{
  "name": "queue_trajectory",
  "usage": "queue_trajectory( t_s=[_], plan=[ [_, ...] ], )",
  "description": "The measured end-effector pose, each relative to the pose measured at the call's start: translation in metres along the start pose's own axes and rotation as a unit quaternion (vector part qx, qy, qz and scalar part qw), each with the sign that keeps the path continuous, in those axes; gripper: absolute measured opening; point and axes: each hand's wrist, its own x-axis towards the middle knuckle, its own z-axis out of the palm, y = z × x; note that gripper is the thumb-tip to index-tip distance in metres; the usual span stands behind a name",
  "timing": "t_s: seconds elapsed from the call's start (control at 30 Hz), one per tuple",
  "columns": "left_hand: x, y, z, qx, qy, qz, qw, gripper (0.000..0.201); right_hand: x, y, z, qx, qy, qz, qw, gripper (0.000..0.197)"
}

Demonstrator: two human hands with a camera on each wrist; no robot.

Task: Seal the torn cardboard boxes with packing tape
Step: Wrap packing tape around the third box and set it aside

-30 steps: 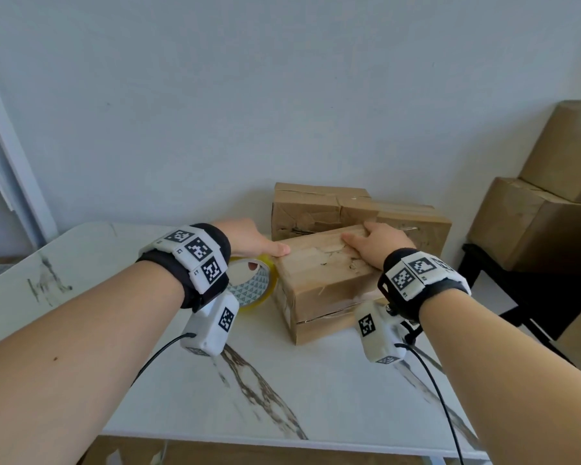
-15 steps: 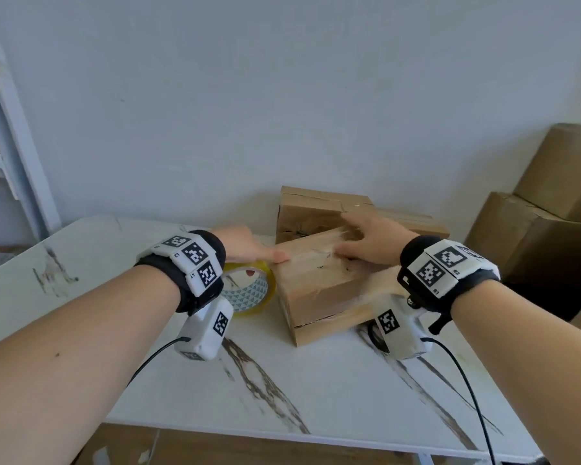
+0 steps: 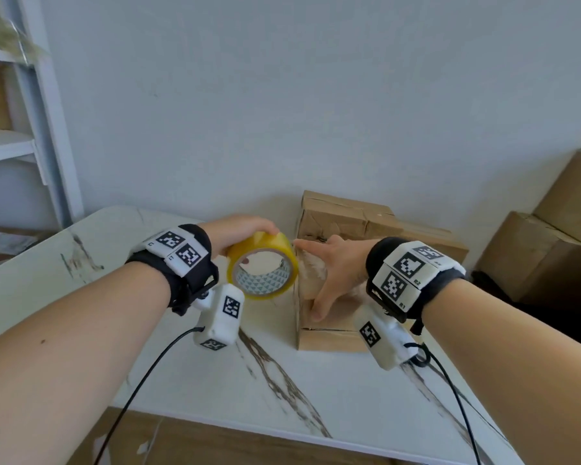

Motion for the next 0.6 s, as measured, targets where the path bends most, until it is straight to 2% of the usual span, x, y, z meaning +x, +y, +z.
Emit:
queue_trajectory(
  t_s=[0.13,0.23,0.37,0.47,0.6],
  plan=[
    [0.001,0.007,-0.001,0.028,0.002,0.007,1.0,0.036,0.007,-0.014,0.01,0.021,0.054,-0.036,0.998,0.117],
    [-0.002,0.007,-0.008,0.024,0.012,0.013,1.0,0.038,0.012,-0.017,0.013,0.083,0.098,-0.055,0.99,0.117],
    [-0.01,0.01,-0.033,-0.046,0.018,0.042,0.998,0.022,0.011,-0.02,0.004,0.246,0.15,-0.093,0.953,0.119],
    [-0.016,0.013,-0.052,-0.111,0.022,0.048,0.992,0.034,0.011,-0.023,-0.006,0.303,0.201,-0.12,0.924,0.111],
    [-0.02,0.017,-0.074,-0.078,0.047,0.04,0.995,0.04,0.011,-0.028,-0.013,0.332,0.236,-0.146,0.901,0.097]
  ],
)
